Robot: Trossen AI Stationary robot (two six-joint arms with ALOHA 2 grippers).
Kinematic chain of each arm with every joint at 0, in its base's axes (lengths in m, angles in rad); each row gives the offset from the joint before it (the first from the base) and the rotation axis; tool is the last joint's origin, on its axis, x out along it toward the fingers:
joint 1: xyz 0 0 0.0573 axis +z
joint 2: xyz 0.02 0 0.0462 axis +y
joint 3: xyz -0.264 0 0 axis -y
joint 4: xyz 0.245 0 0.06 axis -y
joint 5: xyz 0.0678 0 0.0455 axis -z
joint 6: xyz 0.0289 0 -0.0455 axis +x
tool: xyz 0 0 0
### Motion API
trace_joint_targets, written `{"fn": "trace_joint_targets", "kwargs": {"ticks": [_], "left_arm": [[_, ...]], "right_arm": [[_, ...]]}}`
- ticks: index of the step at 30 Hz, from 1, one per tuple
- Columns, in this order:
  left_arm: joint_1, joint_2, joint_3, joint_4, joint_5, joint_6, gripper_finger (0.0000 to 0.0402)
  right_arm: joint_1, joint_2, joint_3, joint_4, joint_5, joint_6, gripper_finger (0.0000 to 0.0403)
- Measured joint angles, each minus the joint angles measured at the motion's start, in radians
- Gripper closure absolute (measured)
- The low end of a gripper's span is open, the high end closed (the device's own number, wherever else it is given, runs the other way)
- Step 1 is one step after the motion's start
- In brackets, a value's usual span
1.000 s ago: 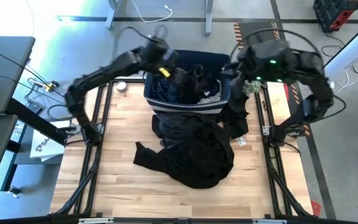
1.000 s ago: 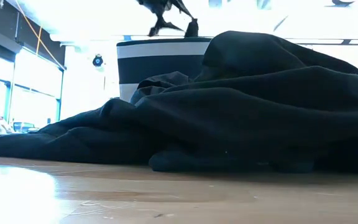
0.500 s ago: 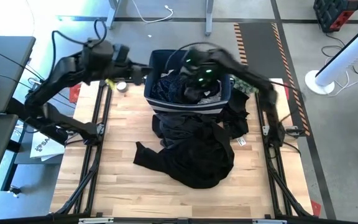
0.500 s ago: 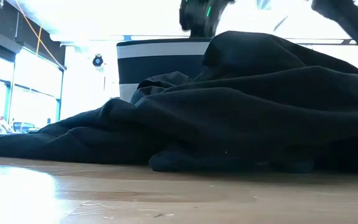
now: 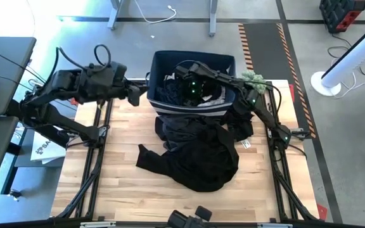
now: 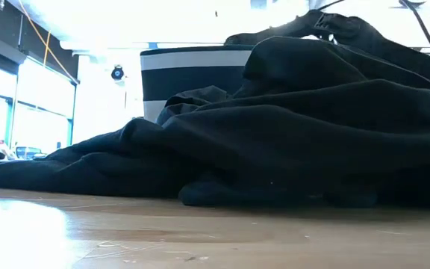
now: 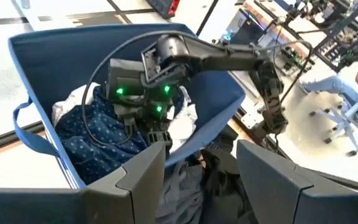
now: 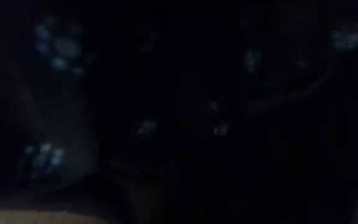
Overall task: Sort clothes
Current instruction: Put the black shirt into the blue bin, then put the black sweater into the blue bin
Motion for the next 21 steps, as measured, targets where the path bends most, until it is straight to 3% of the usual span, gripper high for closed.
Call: {"fn": "trace_joint_targets", "kwargs": {"ticks": [3, 7, 14, 18, 21], "left_arm": [[-0.025, 0.005, -0.009, -0.027, -0.031, 0.0, 0.0207], [-0.032, 0.011, -0.009, -0.1, -0.069, 0.001, 0.0207], [-0.032, 0.034, -0.009, -0.239, -0.095, 0.022, 0.0207], [-0.053, 0.066, -0.012, -0.333, -0.061, 0.094, 0.0207], [-0.06, 0.075, -0.085, -0.31, 0.095, 0.22, 0.0207]], "right_arm": [[-0.001, -0.082, -0.013, 0.047, 0.016, -0.001, 0.0258], [0.007, -0.288, -0.007, 0.103, 0.049, 0.014, 0.0258], [0.101, -0.606, -0.009, 0.171, 0.192, 0.062, 0.0258], [0.176, -0.745, -0.005, 0.209, 0.206, 0.043, 0.0258], [0.232, -0.8, -0.008, 0.203, 0.207, 0.055, 0.0258]]}}
